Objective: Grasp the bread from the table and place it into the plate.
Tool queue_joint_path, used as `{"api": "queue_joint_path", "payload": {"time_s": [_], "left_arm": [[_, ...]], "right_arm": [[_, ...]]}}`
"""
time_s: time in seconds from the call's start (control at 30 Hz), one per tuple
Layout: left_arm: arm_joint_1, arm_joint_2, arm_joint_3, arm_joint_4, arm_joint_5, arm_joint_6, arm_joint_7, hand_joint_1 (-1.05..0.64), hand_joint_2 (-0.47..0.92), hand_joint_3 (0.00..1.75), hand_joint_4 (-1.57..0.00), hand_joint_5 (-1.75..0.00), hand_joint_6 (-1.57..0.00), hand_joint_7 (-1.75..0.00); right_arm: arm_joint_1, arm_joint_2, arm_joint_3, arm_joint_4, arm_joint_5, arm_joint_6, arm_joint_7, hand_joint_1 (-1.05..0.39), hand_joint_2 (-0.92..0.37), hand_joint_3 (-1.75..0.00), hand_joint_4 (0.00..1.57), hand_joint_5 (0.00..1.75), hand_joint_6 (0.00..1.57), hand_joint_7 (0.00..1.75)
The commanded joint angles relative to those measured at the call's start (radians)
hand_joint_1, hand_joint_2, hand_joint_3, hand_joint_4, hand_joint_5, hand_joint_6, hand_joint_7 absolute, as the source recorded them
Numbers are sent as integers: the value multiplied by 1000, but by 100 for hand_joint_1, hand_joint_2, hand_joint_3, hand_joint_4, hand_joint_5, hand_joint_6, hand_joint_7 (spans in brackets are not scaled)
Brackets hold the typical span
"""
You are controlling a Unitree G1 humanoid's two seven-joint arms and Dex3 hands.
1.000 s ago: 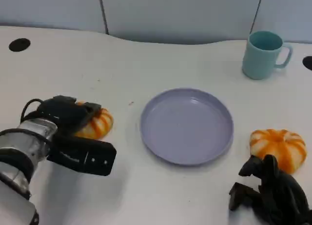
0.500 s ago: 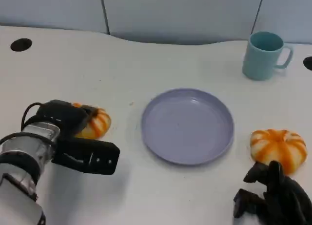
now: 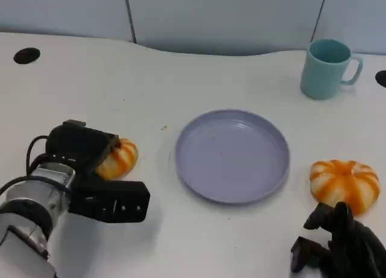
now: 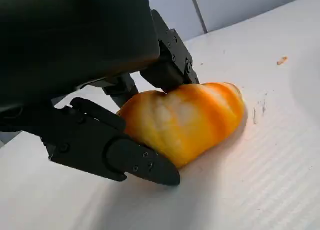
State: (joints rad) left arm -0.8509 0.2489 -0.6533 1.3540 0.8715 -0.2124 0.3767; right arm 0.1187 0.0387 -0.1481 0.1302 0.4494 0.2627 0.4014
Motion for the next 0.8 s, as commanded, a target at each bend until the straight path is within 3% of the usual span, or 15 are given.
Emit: {"api": "queue_joint_path", "payload": {"time_s": [0.03, 0.07, 0.1, 0.13, 0.17, 0.23, 0.3, 0.5, 0.57, 0.8], "left_arm": [[49, -9, -5, 18, -9, -21, 1, -36, 92, 8, -77, -173, -97, -42], [50, -13, -3, 18, -12, -20, 0, -33, 84, 43, -75, -174, -80, -101], [51, -15, -3, 18, -14, -19, -1, -32, 77, 67, -75, -174, -66, -137], [51, -16, -4, 19, -17, -18, -1, -31, 73, 82, -74, -175, -57, -159], [51, -16, -6, 19, -19, -18, -1, -31, 71, 87, -74, -175, -54, -167], [52, -15, -1, 15, -29, -35, 25, -31, 70, 91, -74, -175, -52, -173], [53, -13, 6, 11, -39, -57, 59, -32, 71, 86, -77, -175, -55, -159], [45, -13, 35, 3, -66, -99, 112, -32, 72, 84, -78, -175, -57, -155], [35, -12, 69, -8, -99, -143, 165, -21, 70, 91, -77, -175, -55, -170], [2, -28, 159, -23, -179, -240, 227, -15, 64, 94, -77, -175, -55, -175]], "right_arm": [[6, -8, -10, -7, 6, -1, -12, -43, -92, -52, 117, 134, 100, 127], [4, -7, -11, -5, 9, -1, -11, -42, -92, -53, 116, 133, 100, 126], [3, -6, -11, -3, 11, 0, -10, -42, -92, -54, 116, 132, 100, 126], [2, -6, -11, -2, 12, 1, -9, -42, -92, -54, 116, 132, 100, 126], [2, -5, -12, -2, 12, 1, -9, -42, -92, -54, 116, 131, 100, 125], [-2, -6, -10, 3, 12, 0, -5, -42, -92, -55, 116, 131, 100, 125], [-6, -7, -9, 10, 11, -3, 0, -42, -92, -56, 116, 130, 100, 125], [-10, -7, -11, 15, 13, -6, 4, -42, -92, -57, 117, 129, 100, 124], [-13, -7, -14, 19, 15, -8, 8, -42, -92, -55, 120, 128, 102, 123], [-21, -4, -16, 23, 10, -4, 0, -42, -92, -53, 121, 128, 102, 121]]}}
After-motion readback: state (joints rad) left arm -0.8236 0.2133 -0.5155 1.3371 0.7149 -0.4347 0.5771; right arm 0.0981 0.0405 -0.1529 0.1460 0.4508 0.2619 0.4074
